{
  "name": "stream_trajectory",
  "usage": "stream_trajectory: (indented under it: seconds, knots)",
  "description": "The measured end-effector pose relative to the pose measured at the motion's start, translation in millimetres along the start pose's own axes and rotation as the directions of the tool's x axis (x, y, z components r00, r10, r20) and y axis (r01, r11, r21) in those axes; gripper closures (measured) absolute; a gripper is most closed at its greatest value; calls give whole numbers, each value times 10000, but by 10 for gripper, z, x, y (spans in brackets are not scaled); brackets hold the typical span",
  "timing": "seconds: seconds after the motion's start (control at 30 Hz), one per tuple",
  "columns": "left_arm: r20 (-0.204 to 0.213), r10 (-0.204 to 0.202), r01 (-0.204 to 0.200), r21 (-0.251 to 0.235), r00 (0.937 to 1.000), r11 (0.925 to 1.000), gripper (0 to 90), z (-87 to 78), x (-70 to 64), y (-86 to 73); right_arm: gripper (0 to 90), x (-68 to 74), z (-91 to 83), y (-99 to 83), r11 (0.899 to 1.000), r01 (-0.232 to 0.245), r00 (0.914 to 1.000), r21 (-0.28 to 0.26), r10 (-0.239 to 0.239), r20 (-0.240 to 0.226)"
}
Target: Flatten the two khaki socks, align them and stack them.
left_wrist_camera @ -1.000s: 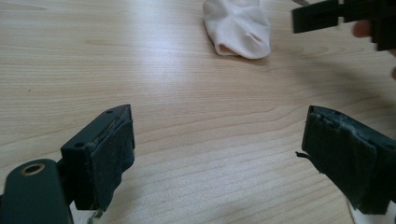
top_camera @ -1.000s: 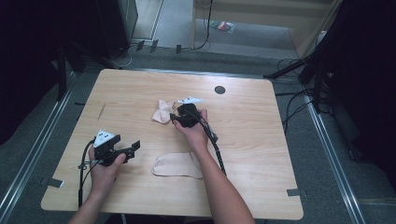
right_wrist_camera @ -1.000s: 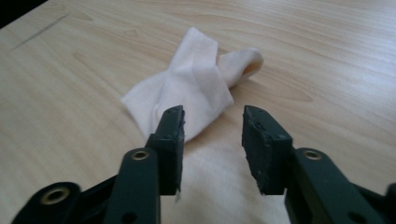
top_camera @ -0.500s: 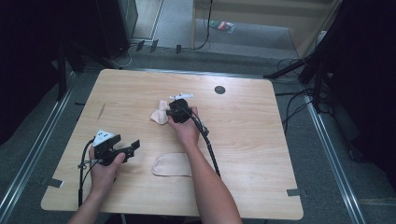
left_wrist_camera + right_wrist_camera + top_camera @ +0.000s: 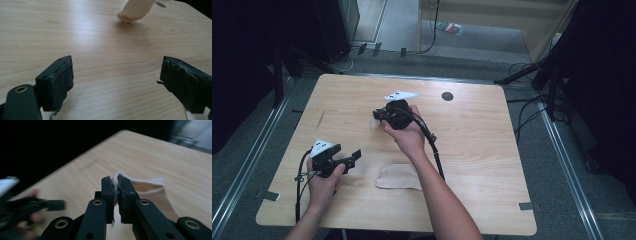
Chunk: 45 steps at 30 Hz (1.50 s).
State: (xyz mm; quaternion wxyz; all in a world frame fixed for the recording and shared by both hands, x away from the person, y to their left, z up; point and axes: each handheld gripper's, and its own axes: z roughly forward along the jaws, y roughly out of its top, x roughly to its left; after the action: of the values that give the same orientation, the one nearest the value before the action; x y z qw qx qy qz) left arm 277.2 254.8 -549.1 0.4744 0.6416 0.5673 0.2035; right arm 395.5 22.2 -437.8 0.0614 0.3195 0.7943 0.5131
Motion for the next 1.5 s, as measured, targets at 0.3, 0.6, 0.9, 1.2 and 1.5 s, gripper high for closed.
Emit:
stream_trajectory:
  seconds: [0.3, 0.6, 0.9, 1.2, 1.5]
  knots:
    - [43, -57, 57, -73, 10000, 10000, 132, -3, 4, -2, 818, -664, -362, -640, 9775, -829, 9965, 1938, 822, 115]
    - [-49, 36, -36, -9, 10000, 10000, 136, 9, -10, -2, 588, -1076, -606, -1113, 9817, -1316, 9098, 1375, 646, 4099]
    - [-801, 771, -798, -314, 9938, 9963, 329, 113, -175, 34, 610, -922, -626, -1165, 9917, -989, 9357, 822, 646, 3467]
    - [74, 1803, -1804, 623, 9836, 9816, 522, 481, -485, 229, 609, -983, -538, -1224, 9894, -1333, 9397, 570, 1079, 3246]
    - [177, 1471, -1481, 1372, 9890, 9794, 650, 723, -516, 310, 617, -949, -457, -1288, 9912, -1101, 9413, 736, 802, 3280]
